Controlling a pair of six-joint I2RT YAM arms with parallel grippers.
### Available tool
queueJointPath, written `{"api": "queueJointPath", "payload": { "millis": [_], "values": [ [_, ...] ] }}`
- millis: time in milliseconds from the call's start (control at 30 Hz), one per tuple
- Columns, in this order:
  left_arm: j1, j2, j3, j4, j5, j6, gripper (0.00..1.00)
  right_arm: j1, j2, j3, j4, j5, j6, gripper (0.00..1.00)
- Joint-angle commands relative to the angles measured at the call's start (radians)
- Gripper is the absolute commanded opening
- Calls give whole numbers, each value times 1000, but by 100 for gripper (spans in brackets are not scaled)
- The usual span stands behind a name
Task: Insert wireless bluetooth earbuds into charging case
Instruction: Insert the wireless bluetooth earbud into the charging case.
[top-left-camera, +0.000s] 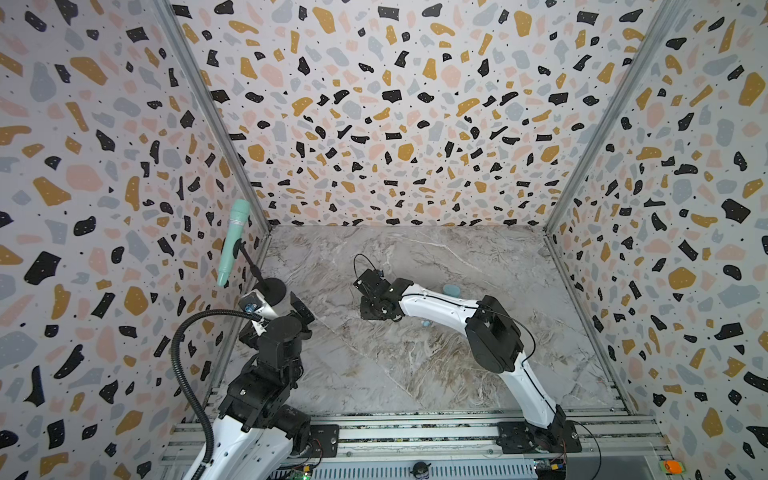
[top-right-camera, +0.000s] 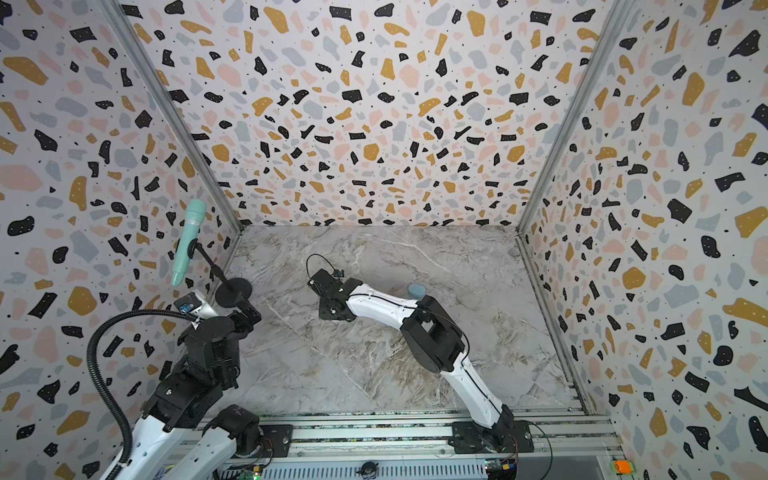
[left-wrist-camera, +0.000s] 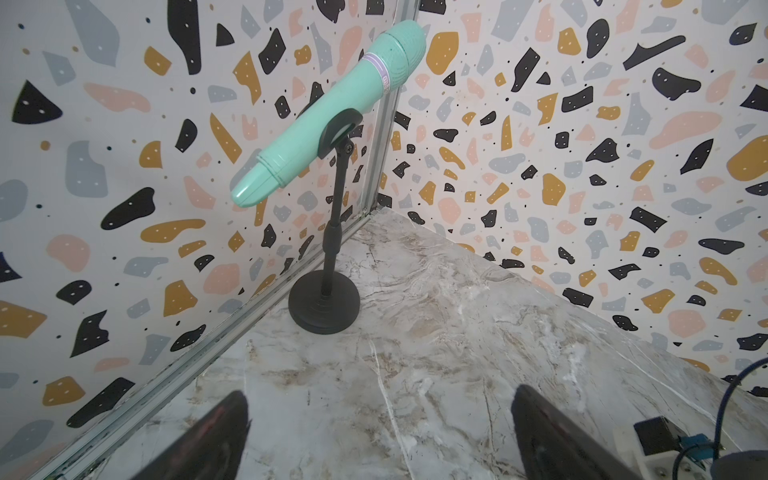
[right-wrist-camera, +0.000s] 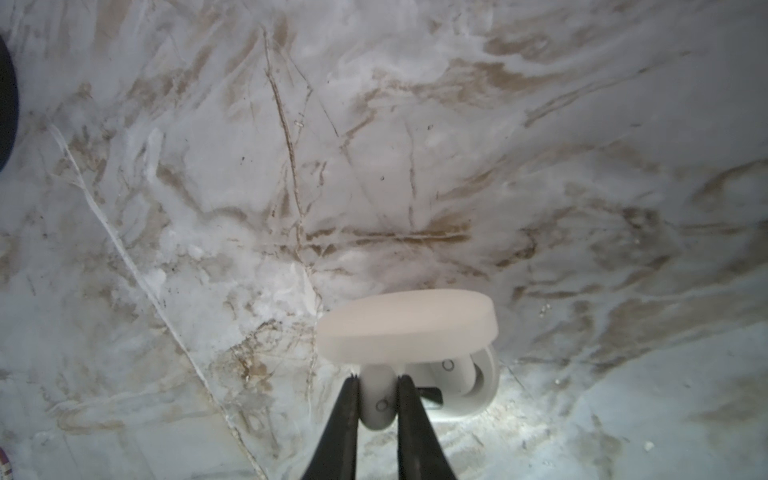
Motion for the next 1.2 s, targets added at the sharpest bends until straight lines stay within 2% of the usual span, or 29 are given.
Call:
{"api": "queueJointPath", "payload": {
  "millis": [0, 800, 1167],
  "values": [
    [5, -9, -12, 28, 1, 8, 100, 5, 9, 35, -36, 22, -18, 17],
    [6, -9, -11, 29, 1, 9, 100, 8, 59, 88, -77, 61, -37, 17],
    [6, -7, -12, 28, 4, 10, 100, 13, 57, 94, -80, 39, -32, 24]
  ]
}}
